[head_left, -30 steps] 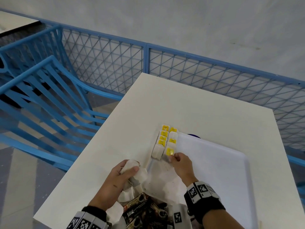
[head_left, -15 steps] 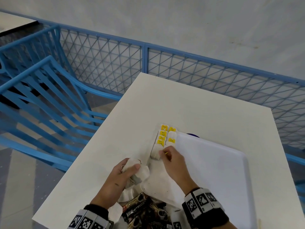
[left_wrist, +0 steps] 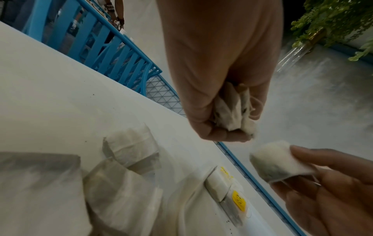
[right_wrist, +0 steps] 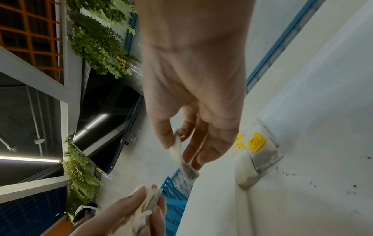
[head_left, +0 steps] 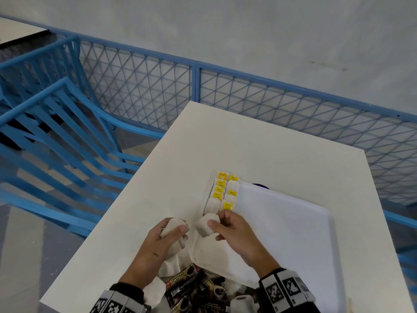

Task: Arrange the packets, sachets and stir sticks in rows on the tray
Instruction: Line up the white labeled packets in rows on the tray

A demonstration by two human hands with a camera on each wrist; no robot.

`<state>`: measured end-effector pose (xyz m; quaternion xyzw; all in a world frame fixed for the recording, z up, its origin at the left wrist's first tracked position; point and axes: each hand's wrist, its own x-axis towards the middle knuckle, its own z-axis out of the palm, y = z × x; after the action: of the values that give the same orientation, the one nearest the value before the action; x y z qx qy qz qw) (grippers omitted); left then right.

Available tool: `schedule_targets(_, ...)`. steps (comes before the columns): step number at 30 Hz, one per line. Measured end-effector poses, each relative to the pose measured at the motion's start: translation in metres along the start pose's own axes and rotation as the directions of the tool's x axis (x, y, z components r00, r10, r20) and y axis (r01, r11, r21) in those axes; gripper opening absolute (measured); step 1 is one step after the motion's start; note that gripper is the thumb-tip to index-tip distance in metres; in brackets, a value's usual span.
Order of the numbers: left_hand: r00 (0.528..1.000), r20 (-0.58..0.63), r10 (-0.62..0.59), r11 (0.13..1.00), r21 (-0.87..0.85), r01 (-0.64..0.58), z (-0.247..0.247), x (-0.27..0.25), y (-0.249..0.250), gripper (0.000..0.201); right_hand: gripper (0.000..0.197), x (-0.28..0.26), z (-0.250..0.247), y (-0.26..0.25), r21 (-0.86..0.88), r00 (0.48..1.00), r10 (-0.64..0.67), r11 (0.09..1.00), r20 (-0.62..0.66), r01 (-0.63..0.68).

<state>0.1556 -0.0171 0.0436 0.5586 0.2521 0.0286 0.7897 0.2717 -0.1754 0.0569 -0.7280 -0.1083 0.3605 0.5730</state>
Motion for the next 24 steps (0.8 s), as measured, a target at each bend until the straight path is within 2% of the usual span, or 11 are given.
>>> schedule_targets(5, 1.0, 0.006, 0.01, 0.997, 0.077, -0.011, 0.002, -0.001, 0.002, 0.043, 0.002, -0.001, -0.002, 0.002, -0.005, 0.996, 0.001, 1.0, -0.089, -0.002)
schedule_targets(8, 0.997, 0.076, 0.024, 0.987, 0.159, -0.036, 0.011, -0.005, 0.007, 0.015, 0.003, -0.002, 0.004, 0.003, 0.031, 0.99, -0.005, 0.999, -0.141, 0.009)
schedule_targets(11, 0.991, 0.115, 0.064, 0.951, 0.295, -0.095, 0.017, -0.005, 0.005, 0.014, 0.013, -0.006, 0.011, 0.0, 0.11, 0.999, -0.005, 0.994, -0.053, 0.011)
schedule_targets(15, 0.996, 0.0, 0.091, 0.925, 0.371, -0.084, 0.016, -0.001, -0.002, 0.025, 0.032, -0.012, 0.014, -0.007, 0.218, 0.995, 0.021, 0.975, 0.1, -0.042)
schedule_targets(18, 0.989, -0.043, 0.138, 0.906, 0.409, -0.109, 0.015, -0.001, -0.005, 0.023, 0.027, -0.013, 0.013, -0.007, 0.281, 0.985, 0.044, 0.955, 0.167, -0.09)
schedule_targets(21, 0.982, -0.095, 0.164, 0.901, 0.419, -0.111, 0.013, 0.0, -0.009, 0.015, 0.031, -0.013, 0.012, -0.003, 0.184, 0.979, 0.023, 0.981, 0.202, -0.062)
schedule_targets(24, 0.988, -0.104, 0.112, 0.946, 0.314, -0.074, 0.013, -0.003, -0.004, 0.012, 0.033, -0.012, 0.015, -0.001, 0.098, 0.983, -0.03, 0.995, 0.179, 0.012)
